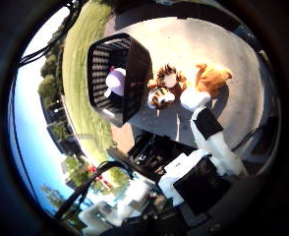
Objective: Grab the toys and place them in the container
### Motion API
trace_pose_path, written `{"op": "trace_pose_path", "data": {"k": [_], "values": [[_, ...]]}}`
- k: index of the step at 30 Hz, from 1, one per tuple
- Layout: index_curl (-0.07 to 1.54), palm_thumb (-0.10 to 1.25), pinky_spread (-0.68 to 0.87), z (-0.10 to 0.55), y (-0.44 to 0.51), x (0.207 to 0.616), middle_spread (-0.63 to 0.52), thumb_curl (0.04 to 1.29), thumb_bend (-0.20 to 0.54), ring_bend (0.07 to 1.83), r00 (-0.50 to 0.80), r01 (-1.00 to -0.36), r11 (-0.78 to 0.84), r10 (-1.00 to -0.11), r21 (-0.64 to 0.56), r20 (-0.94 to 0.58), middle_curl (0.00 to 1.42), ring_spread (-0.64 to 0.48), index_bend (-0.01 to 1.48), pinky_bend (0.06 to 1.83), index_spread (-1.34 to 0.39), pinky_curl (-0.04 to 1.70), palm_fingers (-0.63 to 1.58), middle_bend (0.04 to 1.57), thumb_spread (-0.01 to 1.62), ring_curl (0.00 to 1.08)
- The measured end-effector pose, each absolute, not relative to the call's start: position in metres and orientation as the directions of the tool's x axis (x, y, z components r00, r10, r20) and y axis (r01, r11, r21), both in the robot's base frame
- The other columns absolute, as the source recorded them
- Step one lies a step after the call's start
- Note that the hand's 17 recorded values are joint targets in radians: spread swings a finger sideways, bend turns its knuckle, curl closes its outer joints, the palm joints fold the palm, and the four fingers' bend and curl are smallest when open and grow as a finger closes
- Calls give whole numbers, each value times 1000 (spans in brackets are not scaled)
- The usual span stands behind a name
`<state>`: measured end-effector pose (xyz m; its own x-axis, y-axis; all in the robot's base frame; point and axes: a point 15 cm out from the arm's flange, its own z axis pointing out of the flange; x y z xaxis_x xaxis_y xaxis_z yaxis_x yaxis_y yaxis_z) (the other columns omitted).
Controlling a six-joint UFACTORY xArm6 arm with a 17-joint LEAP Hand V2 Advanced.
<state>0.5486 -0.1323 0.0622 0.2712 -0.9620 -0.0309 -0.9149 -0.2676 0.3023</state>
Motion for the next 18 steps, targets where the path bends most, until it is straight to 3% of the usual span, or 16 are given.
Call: {"op": "trace_pose_path", "data": {"k": [7,14,18], "values": [[277,604,480,-19,-154,551,57,443,-46,379,394,-868,-344,-916,358,74,302,281,179,599,-322,360,43,165,1133,311],[276,586,485,-70,-142,535,44,414,-28,373,459,-815,-385,-885,433,78,302,279,170,602,-277,338,83,170,1143,311],[284,612,482,-73,-139,534,9,409,-23,467,500,-789,-408,-860,459,96,319,270,200,590,-200,304,370,221,1133,316]]}}
